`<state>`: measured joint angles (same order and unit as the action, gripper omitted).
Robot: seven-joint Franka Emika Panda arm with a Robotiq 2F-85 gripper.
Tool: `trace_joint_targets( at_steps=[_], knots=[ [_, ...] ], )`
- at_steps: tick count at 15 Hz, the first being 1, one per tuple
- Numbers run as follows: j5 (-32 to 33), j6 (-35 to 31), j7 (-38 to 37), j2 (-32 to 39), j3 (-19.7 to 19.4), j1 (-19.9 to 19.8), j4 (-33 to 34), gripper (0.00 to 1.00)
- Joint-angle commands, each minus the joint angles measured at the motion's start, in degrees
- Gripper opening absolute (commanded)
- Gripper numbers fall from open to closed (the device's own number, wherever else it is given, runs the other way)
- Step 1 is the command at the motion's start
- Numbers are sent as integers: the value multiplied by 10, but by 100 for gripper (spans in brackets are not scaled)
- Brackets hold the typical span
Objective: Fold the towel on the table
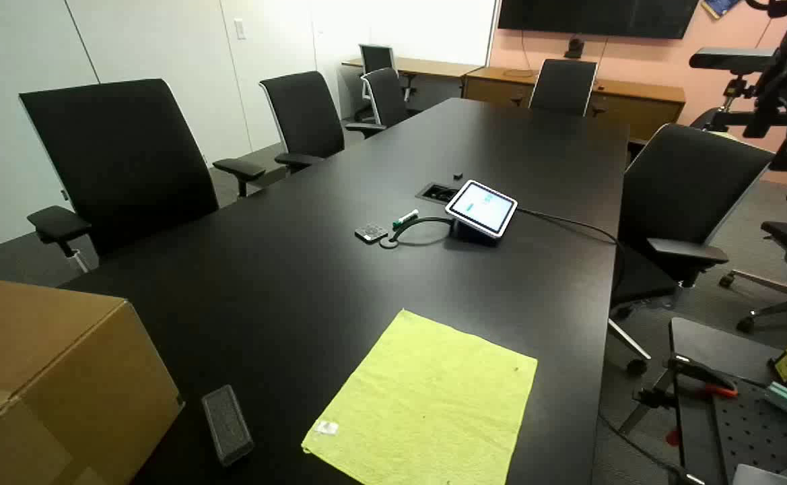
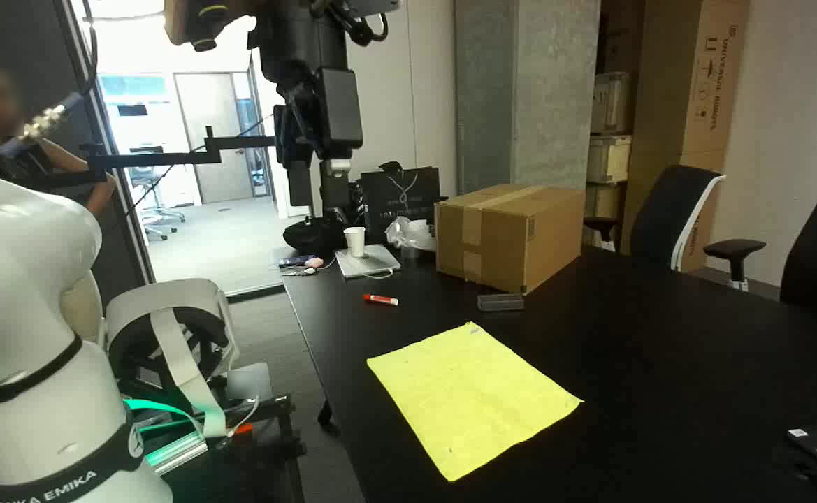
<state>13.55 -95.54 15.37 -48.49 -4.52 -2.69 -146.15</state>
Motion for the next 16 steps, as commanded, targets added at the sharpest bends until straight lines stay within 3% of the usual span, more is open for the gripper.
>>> trace_joint_targets(
  at_steps=[1,7,11,16],
  knots=[
    [5,3,-6,-1,-7,11,4,100],
    [7,-23,-7,24,-9,16,-4,100],
    [-3,-145,-40,82,2,23,-57,100],
    [-61,-325,-98,209,13,42,-110,100]
  ],
)
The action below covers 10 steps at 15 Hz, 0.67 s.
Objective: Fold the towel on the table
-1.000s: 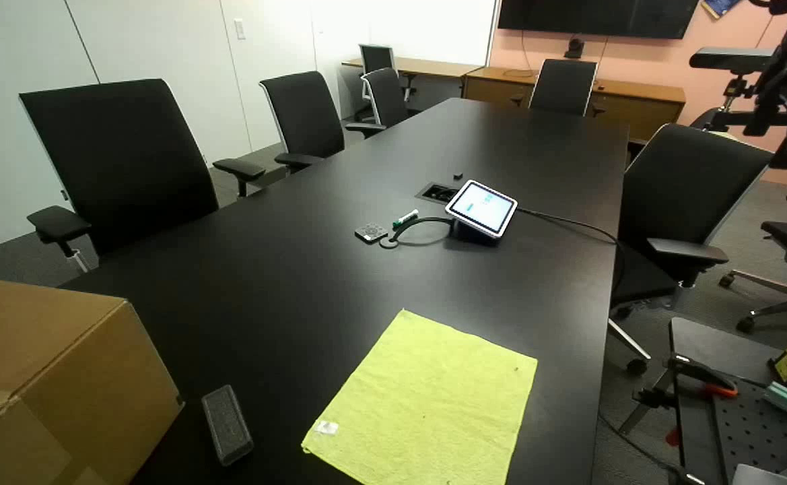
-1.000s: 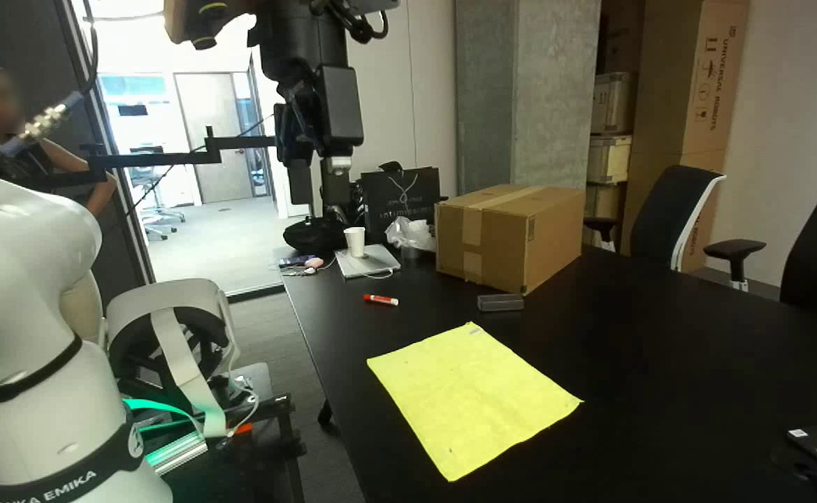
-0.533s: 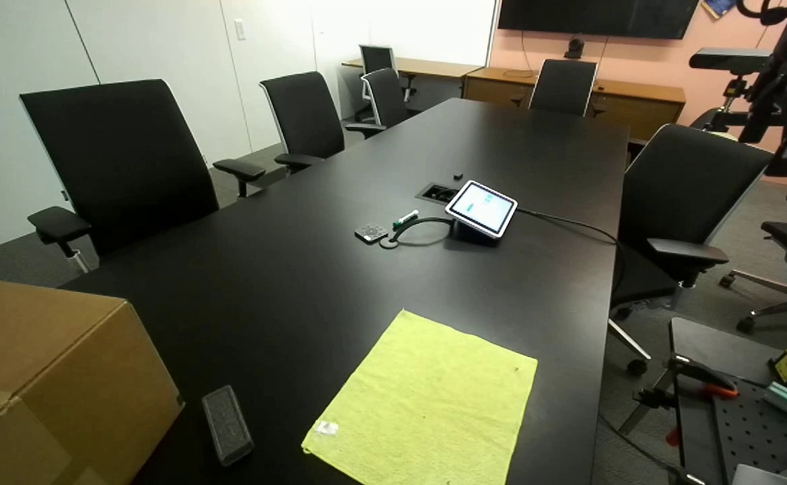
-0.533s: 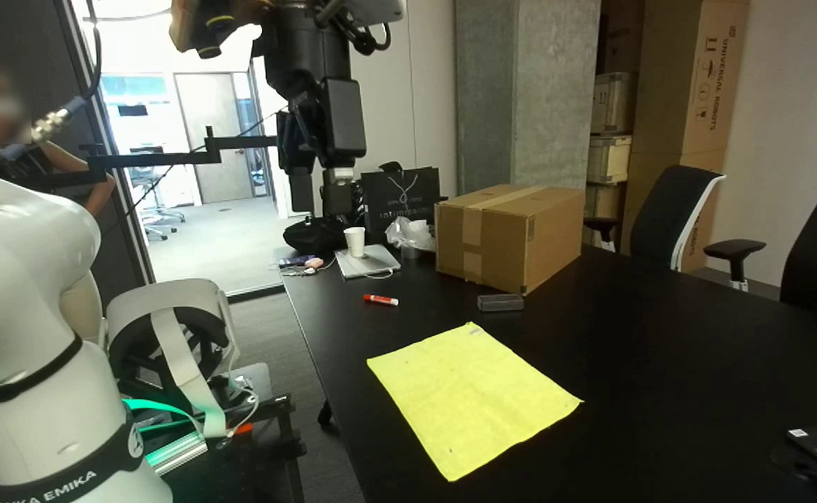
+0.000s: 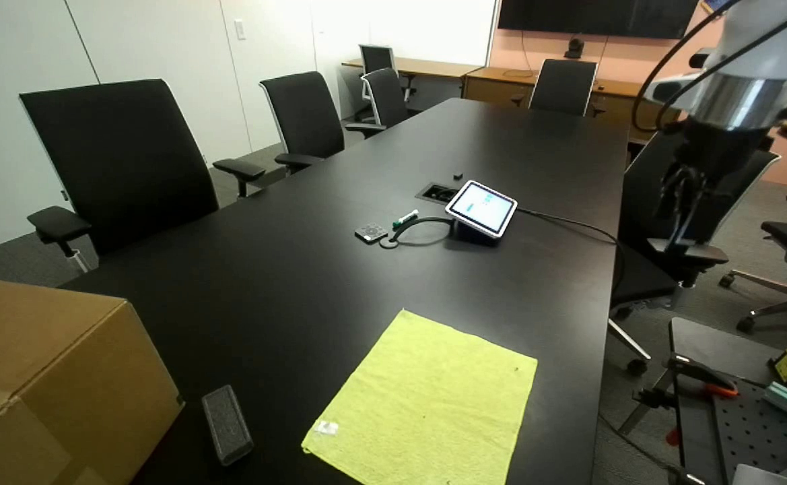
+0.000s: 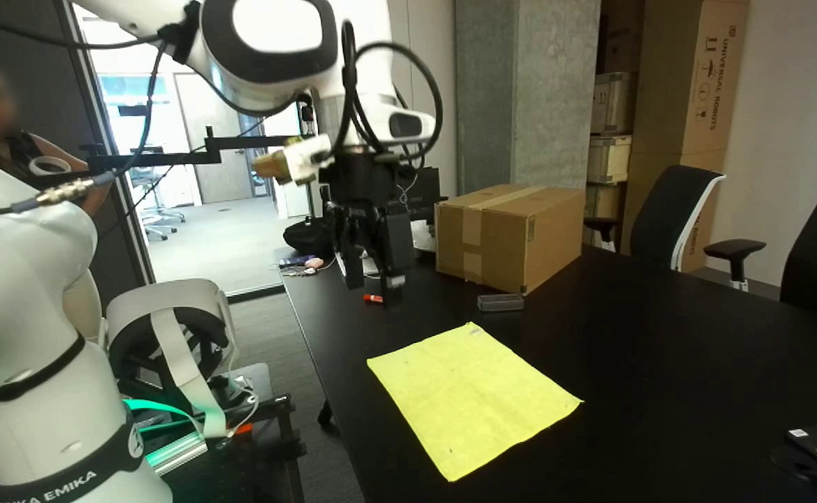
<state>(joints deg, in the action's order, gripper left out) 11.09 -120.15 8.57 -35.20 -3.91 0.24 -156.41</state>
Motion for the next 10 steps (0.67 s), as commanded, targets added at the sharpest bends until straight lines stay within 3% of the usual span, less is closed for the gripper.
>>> trace_joint_targets(
  at_steps=[1,10],
  knots=[
    [-55,-106,-36,106,9,18,-8,100],
    [-176,-302,-59,313,39,42,-7,100]
  ],
)
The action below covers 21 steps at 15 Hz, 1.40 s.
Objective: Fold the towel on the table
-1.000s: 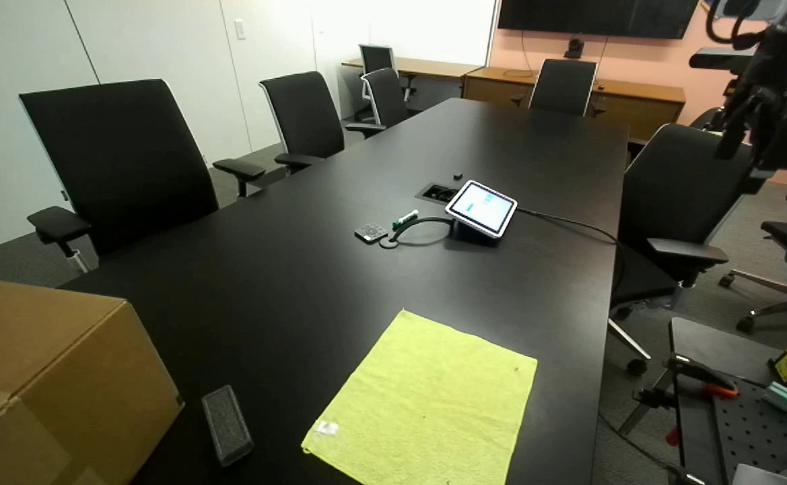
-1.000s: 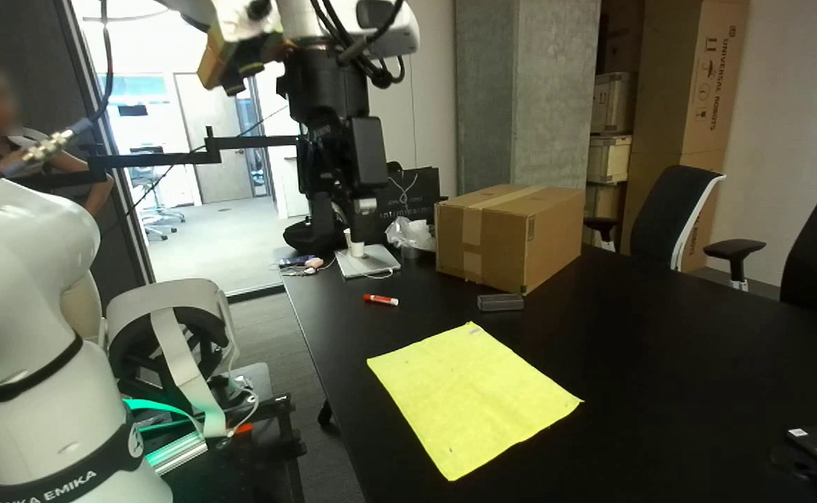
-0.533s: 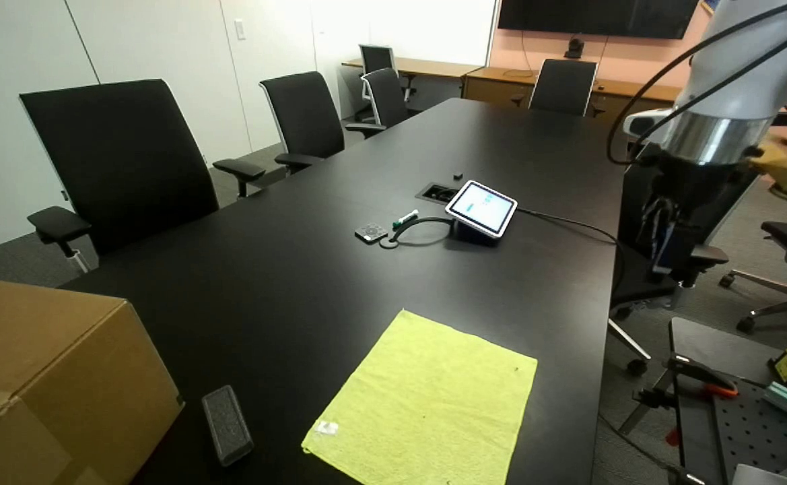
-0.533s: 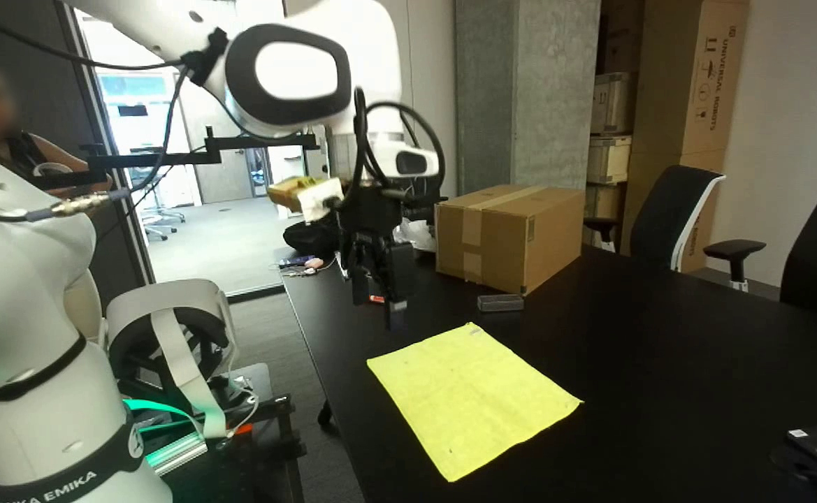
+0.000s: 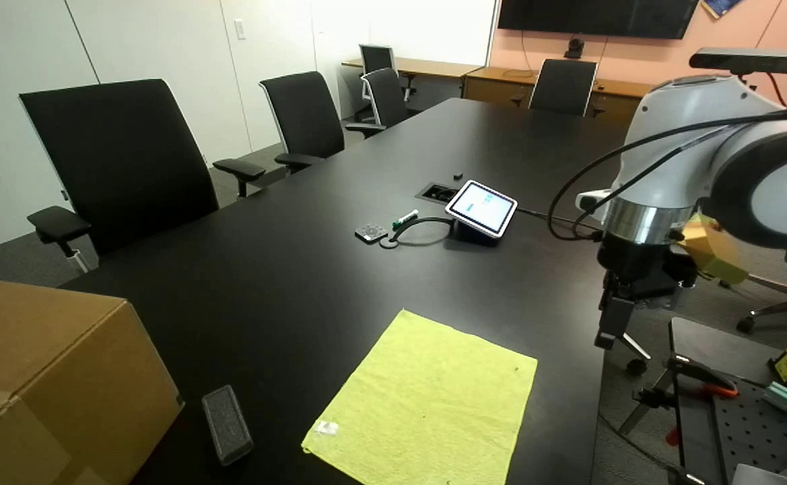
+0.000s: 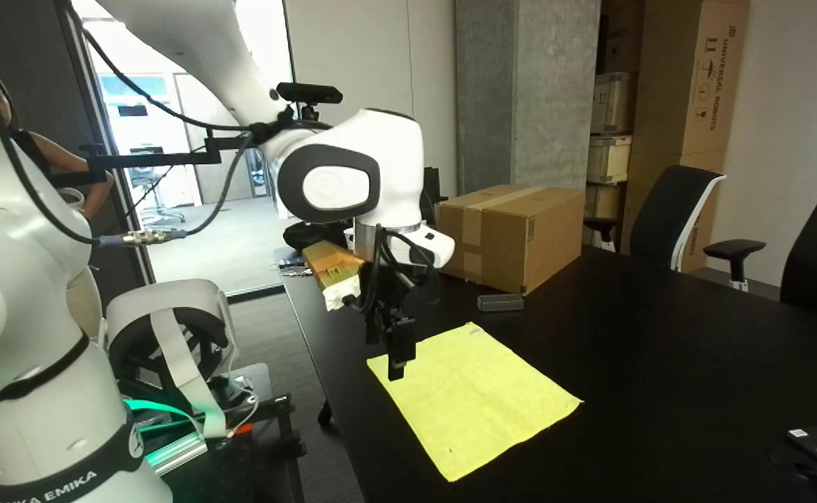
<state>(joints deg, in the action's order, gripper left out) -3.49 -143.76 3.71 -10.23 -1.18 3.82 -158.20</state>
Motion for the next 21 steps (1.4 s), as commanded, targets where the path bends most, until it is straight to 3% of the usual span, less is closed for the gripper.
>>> trace_joint_targets(
  at_steps=[1,3,6,8,9,12,15,17,21],
  knots=[
    [-37,-87,-8,84,15,6,14,100],
    [-36,-140,-17,128,26,5,18,100],
    [39,-216,-94,207,30,6,32,100],
    [138,-250,-192,247,-14,33,46,100],
    [124,-244,-199,256,-15,41,53,100],
    [158,-266,-266,305,-76,102,82,100],
    [144,-262,-283,330,-102,140,103,100],
    [133,-263,-284,349,-107,151,118,100],
    [124,-257,-235,368,-85,127,134,100]
  ],
)
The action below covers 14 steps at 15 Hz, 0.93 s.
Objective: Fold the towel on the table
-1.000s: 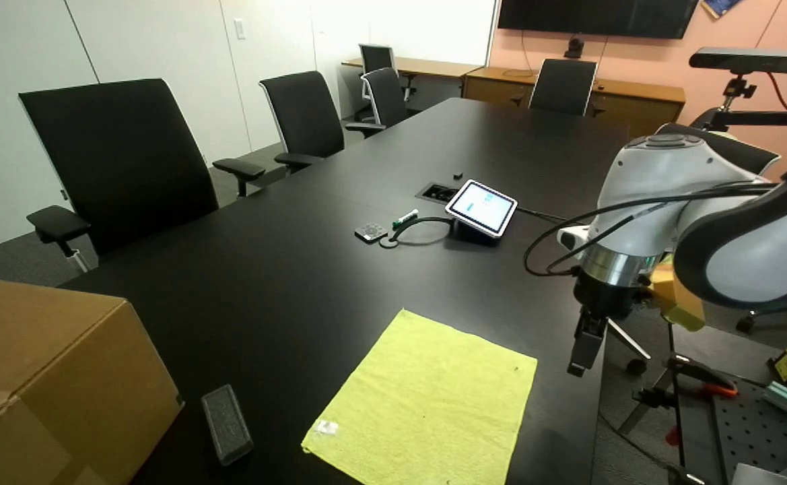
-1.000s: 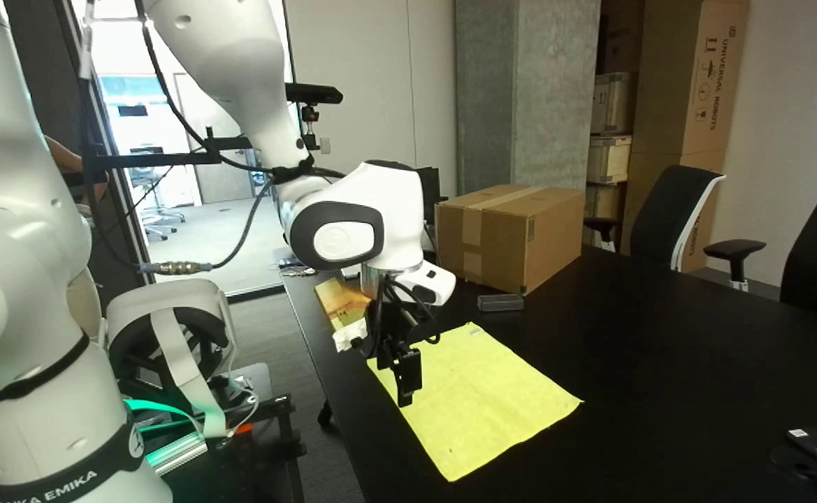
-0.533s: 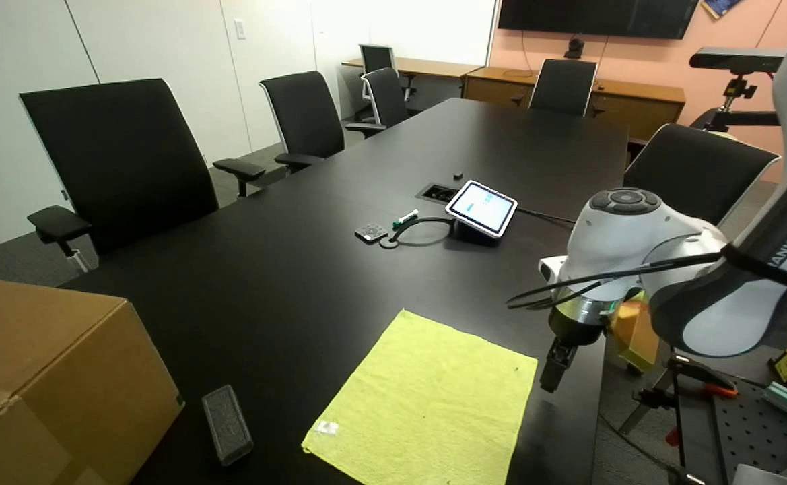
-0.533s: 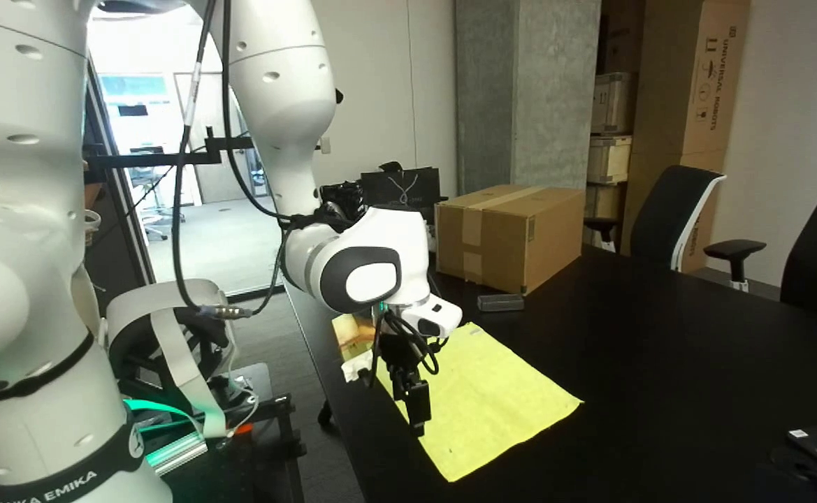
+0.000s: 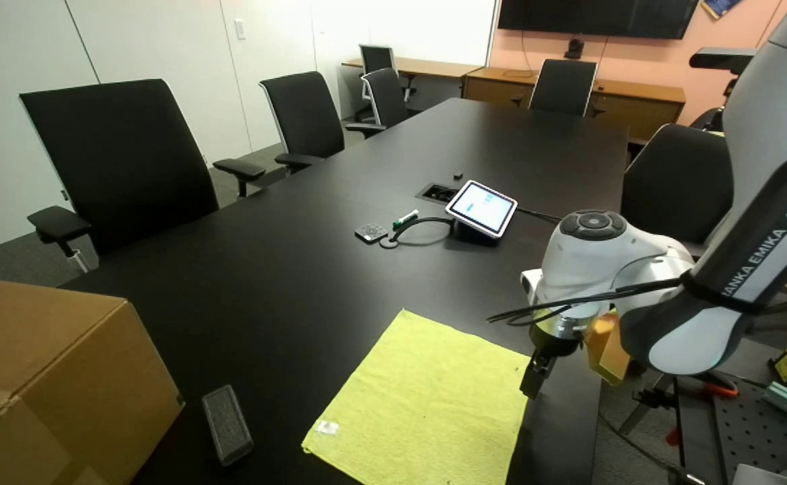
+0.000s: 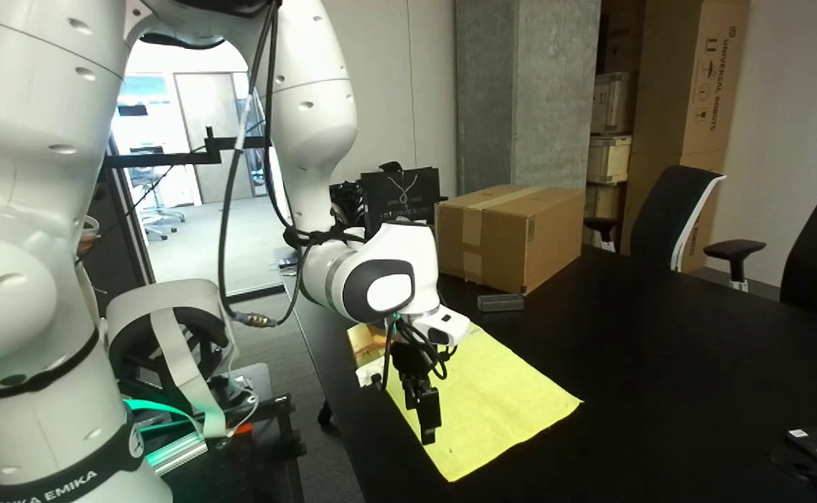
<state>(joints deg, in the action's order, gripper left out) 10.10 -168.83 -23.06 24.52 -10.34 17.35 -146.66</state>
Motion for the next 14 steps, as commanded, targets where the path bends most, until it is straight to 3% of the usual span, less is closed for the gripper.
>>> trace_joint_targets(
  at_steps=[1,7,14],
  knots=[
    [-5,-8,43,29,2,-8,24,100],
    [0,-7,103,55,1,-26,47,100],
    [-13,-4,153,80,21,-78,81,100]
  ],
)
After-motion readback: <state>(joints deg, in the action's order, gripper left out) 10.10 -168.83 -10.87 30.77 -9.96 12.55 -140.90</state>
